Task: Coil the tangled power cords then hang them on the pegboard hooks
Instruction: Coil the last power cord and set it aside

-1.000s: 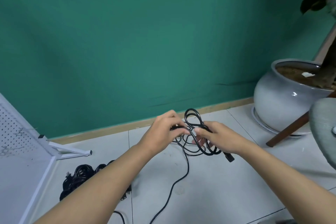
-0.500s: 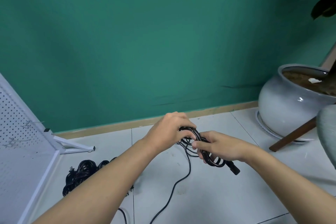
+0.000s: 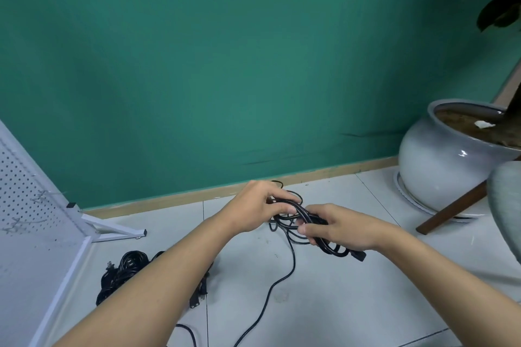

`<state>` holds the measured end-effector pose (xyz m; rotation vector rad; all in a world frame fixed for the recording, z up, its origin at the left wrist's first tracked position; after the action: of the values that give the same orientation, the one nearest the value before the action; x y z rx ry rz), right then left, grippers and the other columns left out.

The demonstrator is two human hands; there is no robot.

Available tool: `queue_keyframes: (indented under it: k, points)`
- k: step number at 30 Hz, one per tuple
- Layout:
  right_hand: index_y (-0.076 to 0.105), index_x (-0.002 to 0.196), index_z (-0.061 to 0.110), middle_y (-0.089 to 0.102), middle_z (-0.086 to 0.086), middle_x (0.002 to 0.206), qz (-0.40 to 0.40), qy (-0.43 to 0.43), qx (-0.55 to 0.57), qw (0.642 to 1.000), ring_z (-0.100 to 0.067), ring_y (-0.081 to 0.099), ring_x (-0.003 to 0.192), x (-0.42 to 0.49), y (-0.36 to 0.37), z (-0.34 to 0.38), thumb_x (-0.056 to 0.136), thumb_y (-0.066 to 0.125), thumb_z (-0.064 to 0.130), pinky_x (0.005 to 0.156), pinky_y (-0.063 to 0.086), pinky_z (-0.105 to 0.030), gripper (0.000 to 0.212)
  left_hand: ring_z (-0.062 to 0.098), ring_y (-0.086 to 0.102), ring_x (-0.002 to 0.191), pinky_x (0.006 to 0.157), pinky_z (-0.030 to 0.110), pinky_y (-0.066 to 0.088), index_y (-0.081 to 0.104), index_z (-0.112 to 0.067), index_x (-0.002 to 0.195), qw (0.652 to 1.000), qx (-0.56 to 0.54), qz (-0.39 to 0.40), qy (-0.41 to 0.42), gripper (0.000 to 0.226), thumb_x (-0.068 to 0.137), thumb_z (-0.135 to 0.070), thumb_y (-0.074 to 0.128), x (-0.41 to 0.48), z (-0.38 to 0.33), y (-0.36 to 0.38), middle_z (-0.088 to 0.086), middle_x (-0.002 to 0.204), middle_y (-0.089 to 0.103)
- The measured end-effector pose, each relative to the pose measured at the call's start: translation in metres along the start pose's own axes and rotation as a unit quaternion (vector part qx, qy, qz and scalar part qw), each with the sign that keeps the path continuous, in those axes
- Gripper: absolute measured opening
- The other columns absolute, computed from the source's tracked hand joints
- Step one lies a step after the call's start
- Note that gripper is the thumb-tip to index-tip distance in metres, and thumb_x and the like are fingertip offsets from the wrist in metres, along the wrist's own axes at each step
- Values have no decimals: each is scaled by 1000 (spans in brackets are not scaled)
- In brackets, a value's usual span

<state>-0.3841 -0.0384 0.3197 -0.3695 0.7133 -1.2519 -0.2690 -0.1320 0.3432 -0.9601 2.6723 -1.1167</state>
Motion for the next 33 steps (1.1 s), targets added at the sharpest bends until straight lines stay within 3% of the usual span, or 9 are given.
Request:
queue_keyframes:
  k: [3,9,13,16,18,20,22,27,33]
  points:
    - [55,102,27,59,11,77,-15,4,-91,996,-2,51,61,3,1,0,101,61,43,59,41,-19,18,21,56,69,67,35,50,82,-34,105,1000,15,20,-19,14,92,-30,78,2,6,-5,1,87,73]
    - [54,87,18,64,9,77,-2,18,-149,989,1,52,47,5,2,4,107,51,28,45,39,-15,22,11,60,57,64,34,54,81,-26,89,997,17,47,-61,15,84,-40,84,2,14,-1,0,76,74]
    - [52,83,21,61,10,71,-51,5,-118,992,-7,53,61,8,-11,-3,107,49,30,64,47,-26,26,12,72,78,77,30,55,81,-28,93,994,-43,-19,-94,21,84,-46,82,-3,28,-12,-7,84,77]
    - [53,83,19,59,14,68,-107,-9,-51,993,-4,51,60,5,-27,-9,108,49,28,64,44,-21,27,6,73,89,80,19,52,80,-24,100,986,-108,-17,-127,12,95,-33,74,-11,41,-8,-8,99,78]
    - [53,84,17,58,15,66,-120,-17,-39,992,-6,49,60,4,-31,-11,108,49,29,63,43,-23,27,15,74,95,87,26,56,80,-23,97,983,-118,-46,-133,8,96,-27,73,-12,46,-7,-5,99,79]
    - [55,85,18,59,13,68,-146,-28,-29,988,-9,51,63,5,-34,-12,107,50,31,65,45,-29,26,25,75,93,89,35,61,81,-17,93,970,-176,-96,-138,8,95,-19,74,-8,44,-11,6,98,80]
    - [61,89,25,60,13,72,-187,-45,-7,981,-9,54,67,4,-41,-12,107,52,31,68,47,-32,20,23,76,88,83,31,63,81,-13,98,943,-264,-143,-144,8,94,-12,74,-4,35,-14,9,98,80]
    - [62,113,45,62,35,79,-202,-77,16,976,2,56,75,5,-39,-4,108,50,26,69,42,-16,22,33,78,88,79,28,63,73,-7,120,908,-363,-148,-148,23,98,-11,68,7,11,-3,13,101,79]
    - [63,92,33,71,15,86,-171,-32,-5,985,-13,61,77,6,-28,-8,107,52,29,78,51,-38,19,31,78,89,77,25,62,67,-2,123,904,-374,-126,-167,26,99,-11,68,7,14,6,17,100,78]
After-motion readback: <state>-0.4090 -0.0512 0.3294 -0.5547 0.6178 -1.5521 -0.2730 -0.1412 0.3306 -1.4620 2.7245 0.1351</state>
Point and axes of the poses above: each hand's wrist, its own x-axis towards the middle knuckle, its own y-axis out of the palm, z = x × y, the point moved 8 cm from there along x, towards the middle knuckle
